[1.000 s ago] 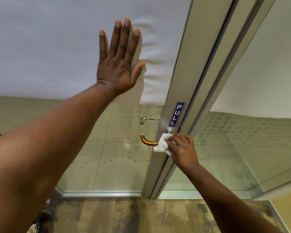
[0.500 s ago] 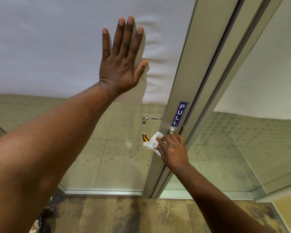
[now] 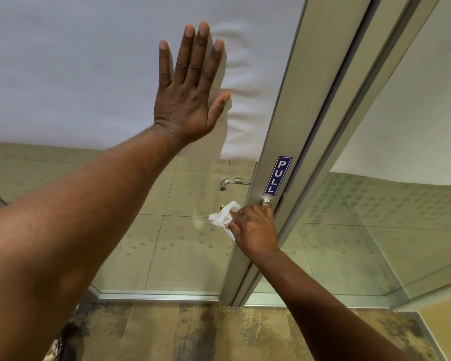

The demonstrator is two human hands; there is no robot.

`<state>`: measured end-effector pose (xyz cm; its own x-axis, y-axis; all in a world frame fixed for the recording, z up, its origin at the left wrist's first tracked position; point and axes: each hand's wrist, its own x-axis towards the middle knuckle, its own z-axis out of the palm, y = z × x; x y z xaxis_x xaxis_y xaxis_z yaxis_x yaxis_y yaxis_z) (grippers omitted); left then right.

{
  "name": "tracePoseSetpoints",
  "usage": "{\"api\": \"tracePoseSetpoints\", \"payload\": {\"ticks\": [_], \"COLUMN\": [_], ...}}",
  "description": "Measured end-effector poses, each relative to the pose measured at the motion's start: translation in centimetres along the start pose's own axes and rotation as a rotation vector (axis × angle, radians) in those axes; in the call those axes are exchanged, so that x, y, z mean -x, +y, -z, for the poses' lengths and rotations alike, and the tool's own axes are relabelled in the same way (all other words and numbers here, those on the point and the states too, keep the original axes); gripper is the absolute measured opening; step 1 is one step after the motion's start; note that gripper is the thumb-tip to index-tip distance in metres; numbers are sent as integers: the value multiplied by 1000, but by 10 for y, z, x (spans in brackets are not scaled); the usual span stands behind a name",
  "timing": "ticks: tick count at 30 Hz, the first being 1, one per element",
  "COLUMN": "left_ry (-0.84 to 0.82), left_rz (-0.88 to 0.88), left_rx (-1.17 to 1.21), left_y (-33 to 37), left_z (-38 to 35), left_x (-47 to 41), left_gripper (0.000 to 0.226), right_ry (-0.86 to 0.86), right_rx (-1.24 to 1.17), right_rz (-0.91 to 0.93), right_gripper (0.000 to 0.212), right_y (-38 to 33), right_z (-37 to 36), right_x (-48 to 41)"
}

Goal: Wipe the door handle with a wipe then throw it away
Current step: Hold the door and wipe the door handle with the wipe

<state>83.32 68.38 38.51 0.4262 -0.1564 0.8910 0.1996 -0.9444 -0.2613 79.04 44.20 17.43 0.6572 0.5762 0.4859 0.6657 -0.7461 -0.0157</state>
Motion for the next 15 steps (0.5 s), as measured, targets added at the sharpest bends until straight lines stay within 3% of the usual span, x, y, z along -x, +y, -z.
{"api": "tracePoseSetpoints", "payload": {"ticks": [15], "left_ry": [11], "left_rz": [-1], "left_rx": [-5], "left_y": [-1], "left_z": [-1], "left_x": [0], "left_gripper": [75], "right_ry": [-238], "right_rx": [-58], "right_rz": [-416], "right_gripper": [46], "right_y": [-36], "right_z": [-7], "right_x": [-40]}}
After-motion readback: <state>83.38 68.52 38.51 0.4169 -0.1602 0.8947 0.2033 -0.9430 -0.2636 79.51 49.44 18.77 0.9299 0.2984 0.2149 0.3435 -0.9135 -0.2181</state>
